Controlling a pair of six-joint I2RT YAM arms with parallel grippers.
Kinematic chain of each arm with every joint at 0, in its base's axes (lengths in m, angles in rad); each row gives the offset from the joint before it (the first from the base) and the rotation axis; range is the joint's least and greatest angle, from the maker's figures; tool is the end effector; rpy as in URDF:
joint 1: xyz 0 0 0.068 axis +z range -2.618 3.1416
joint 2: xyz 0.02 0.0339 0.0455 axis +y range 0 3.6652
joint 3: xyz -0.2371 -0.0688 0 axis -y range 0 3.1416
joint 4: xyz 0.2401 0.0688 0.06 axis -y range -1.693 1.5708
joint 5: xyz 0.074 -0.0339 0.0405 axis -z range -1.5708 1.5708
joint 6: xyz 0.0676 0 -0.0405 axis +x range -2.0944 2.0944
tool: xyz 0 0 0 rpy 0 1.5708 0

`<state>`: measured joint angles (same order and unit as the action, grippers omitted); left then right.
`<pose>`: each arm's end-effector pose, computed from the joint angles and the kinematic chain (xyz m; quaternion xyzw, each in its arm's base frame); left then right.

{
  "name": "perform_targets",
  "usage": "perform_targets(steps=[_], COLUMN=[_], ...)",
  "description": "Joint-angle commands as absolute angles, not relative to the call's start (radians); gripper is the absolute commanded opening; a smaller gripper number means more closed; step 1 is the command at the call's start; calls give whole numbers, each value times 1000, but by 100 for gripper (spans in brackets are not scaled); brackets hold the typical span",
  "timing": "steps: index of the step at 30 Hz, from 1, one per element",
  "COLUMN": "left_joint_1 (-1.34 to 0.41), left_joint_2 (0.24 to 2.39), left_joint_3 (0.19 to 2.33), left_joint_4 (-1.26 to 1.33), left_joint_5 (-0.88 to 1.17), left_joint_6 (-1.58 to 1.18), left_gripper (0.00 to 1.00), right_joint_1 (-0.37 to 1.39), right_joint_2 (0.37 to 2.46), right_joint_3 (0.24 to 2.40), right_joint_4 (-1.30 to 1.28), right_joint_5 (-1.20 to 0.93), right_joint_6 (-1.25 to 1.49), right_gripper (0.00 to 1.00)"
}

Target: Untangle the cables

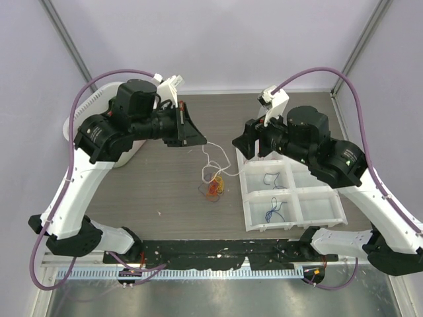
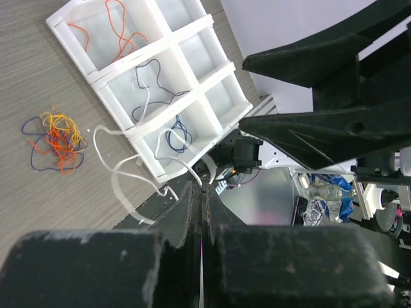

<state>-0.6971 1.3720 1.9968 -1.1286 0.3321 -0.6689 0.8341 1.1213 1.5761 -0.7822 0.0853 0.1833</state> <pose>0.1803 -0.1797 0.4685 0.0960 0.8479 -0.4269 0.2992 0.1656 0.1740 0.4410 -0.2361 0.7775 0.2531 0.5251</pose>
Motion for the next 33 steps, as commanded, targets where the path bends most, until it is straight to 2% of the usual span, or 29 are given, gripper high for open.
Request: perform_targets(steps=[1,3,6,9,13,19,24,29,33], left_joint_1=[-693,-693,-693,-693,-695,-693,-693,-693,-692], left_joint_2=[1362,1350,1332,1338,1333,1370,1345,1356,1364], left_joint_3=[2036,2049,2023,1981,1944,1983,1933,1928,1934], left_joint_4=[-1160,-1173,-1138,-1135,-1100,-1037,-957,-946,-953], left_joint_5=[270,201,233,291,356,521,549,535,531], left_joint_6=[-649,-655,-670,-680,-683,-719,-775,-811,-802], left_gripper=[0,0,0,0,0,0,0,0,0], right_joint_1=[836,836,838,836,836,836,838,836,838], right_joint_2=[1169,1178,1106,1057,1118,1186,1183,1129,1082], right_joint_3=[1652,1641,1562,1500,1461,1434,1372,1298,1308], right_joint_4=[-779,-857,-809,-671,-496,-378,-299,-232,-345], right_joint_5=[-3,103,75,-27,-174,-405,-546,-511,-303], right_joint_6=[149,141,146,185,206,189,250,336,301], right_gripper=[65,65,65,66,66,66,66,64,64])
